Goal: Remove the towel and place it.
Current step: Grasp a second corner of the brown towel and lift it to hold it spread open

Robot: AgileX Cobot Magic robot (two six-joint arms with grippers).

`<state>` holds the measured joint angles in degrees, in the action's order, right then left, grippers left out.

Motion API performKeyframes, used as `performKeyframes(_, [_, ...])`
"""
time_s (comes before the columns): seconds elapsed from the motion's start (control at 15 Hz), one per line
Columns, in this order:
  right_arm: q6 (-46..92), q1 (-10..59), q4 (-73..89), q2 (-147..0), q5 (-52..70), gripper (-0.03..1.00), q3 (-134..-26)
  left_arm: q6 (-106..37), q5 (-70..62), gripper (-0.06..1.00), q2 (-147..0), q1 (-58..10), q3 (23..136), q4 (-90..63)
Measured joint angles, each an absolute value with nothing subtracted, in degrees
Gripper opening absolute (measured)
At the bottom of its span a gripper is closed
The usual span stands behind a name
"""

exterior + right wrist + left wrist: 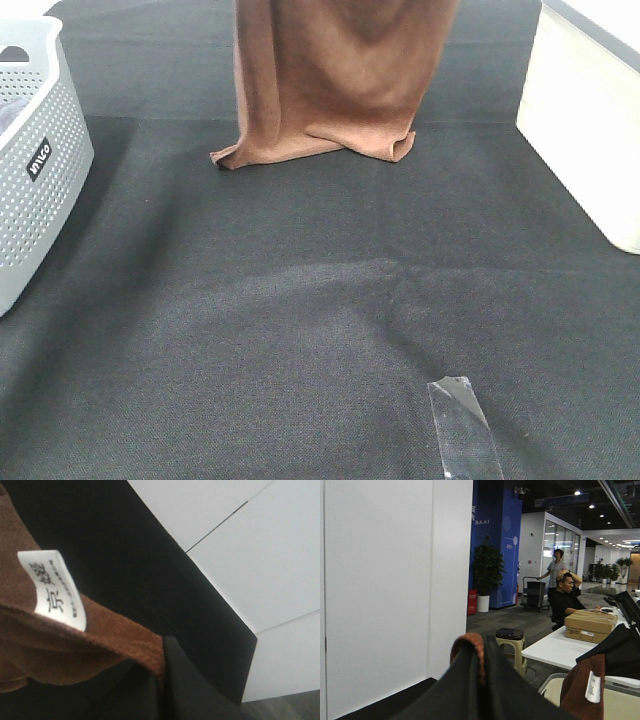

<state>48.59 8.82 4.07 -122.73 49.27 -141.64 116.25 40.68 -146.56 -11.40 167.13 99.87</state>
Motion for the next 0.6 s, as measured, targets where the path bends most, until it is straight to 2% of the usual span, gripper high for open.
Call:
performKeyframes(0.13, [49.0,8.8,6.8,-122.7,51.0,0.0,-141.6,119.1,40.0,0.0,-146.4,-9.2,165.6,99.9])
performKeyframes(0.33, [49.0,8.9,9.0,-122.7,51.3,0.0,-141.6,114.0,25.2,0.0,-144.9,-7.3,154.5,99.8])
performKeyframes(0.47, [49.0,9.4,10.2,-122.7,51.7,0.0,-141.6,106.3,13.3,0.0,-141.1,-9.8,144.0,99.9])
performKeyframes(0.6, [49.0,9.4,10.3,-122.7,51.8,0.0,-141.6,100.6,7.2,0.0,-134.6,-11.8,130.9,99.5])
